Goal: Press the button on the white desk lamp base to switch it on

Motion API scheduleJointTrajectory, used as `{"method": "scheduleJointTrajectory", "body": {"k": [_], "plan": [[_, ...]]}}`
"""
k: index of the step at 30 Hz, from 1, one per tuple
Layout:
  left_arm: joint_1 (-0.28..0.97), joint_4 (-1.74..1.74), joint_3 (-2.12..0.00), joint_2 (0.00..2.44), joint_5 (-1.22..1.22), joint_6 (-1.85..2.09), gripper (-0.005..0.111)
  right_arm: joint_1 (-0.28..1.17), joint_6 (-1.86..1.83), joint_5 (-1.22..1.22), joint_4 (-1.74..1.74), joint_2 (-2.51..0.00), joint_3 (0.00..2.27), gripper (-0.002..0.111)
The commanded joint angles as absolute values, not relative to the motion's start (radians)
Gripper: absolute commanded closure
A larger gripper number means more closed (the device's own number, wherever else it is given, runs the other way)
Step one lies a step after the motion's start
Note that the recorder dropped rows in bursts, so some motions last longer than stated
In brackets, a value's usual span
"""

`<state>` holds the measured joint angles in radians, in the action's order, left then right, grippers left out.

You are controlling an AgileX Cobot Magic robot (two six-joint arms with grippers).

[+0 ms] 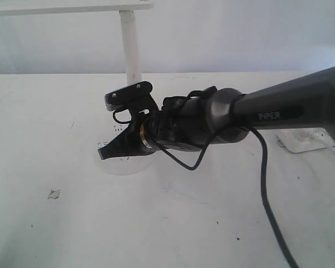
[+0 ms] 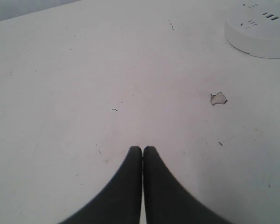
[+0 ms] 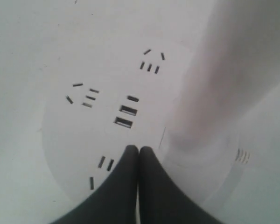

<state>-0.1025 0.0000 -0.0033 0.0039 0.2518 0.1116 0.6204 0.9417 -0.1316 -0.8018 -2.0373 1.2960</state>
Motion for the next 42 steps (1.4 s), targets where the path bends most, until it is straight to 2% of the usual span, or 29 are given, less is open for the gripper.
{"method": "scheduleJointTrajectory", "body": {"k": [1,35,42], "plan": [[-0.094,-0.006,0.000,0.000,0.253,0.109,0.107,0.617,0.949,-0.241,-0.801,-2.057,1.326,0.108],[-0.094,-0.006,0.000,0.000,0.253,0.109,0.107,0.617,0.950,-0.235,-0.760,-2.089,1.328,0.108],[-0.094,-0.006,0.000,0.000,0.253,0.109,0.107,0.620,0.945,-0.239,-0.760,-1.983,1.324,0.108]]}}
